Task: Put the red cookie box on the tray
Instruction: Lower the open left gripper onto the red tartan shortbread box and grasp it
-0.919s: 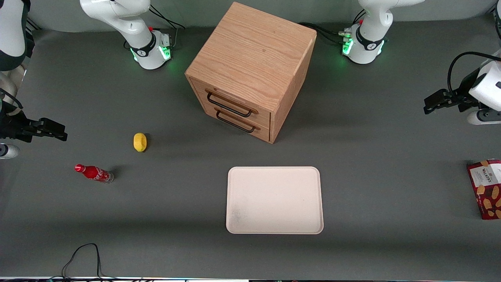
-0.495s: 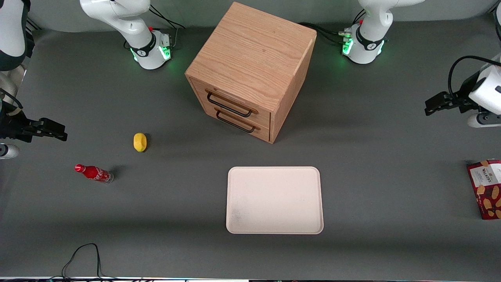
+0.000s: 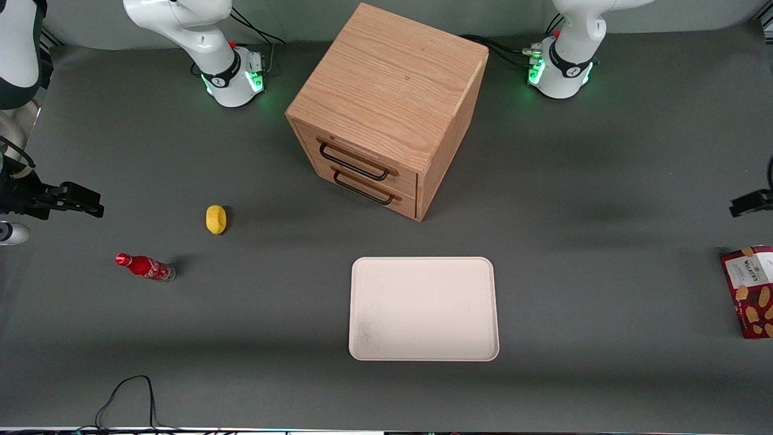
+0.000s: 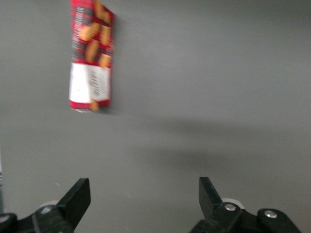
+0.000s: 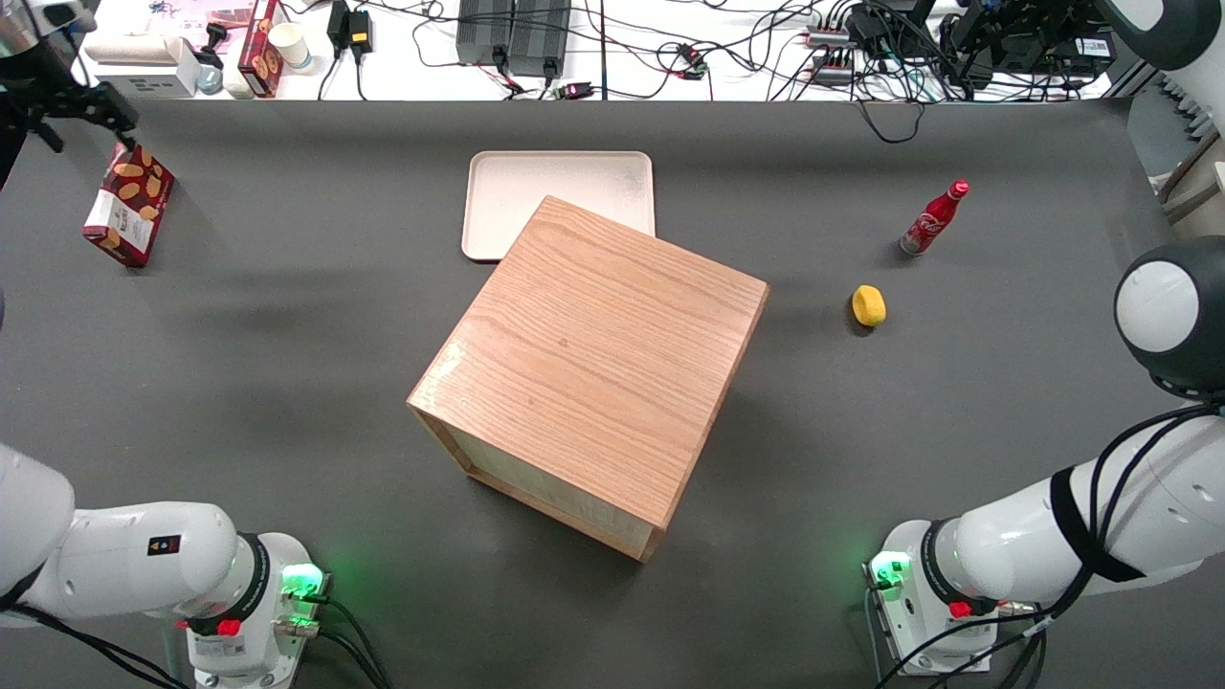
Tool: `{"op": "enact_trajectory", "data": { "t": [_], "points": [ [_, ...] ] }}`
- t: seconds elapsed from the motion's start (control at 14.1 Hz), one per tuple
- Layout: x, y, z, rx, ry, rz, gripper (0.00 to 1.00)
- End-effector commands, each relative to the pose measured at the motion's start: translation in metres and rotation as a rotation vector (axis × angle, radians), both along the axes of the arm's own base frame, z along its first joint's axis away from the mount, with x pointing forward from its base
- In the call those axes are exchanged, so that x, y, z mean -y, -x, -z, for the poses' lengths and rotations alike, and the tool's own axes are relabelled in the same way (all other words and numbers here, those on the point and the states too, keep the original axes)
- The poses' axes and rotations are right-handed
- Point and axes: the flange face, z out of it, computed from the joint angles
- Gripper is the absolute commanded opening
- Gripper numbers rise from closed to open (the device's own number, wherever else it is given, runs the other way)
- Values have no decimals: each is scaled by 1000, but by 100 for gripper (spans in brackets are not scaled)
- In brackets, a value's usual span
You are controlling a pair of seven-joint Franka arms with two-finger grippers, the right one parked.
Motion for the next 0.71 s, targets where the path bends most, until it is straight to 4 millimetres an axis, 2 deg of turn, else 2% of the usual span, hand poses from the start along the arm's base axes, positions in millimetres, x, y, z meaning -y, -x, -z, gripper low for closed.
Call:
{"op": "enact_trajectory", "data": {
  "t": [0.0, 0.28, 0.42, 0.64],
  "points": [
    [-53, -32, 33, 6, 10, 5, 99],
    [-145, -59, 90, 47, 46, 120, 99],
    [-172, -65, 119, 115, 17, 162, 99],
    [-185, -71, 173, 152, -1, 165, 99]
  ]
}}
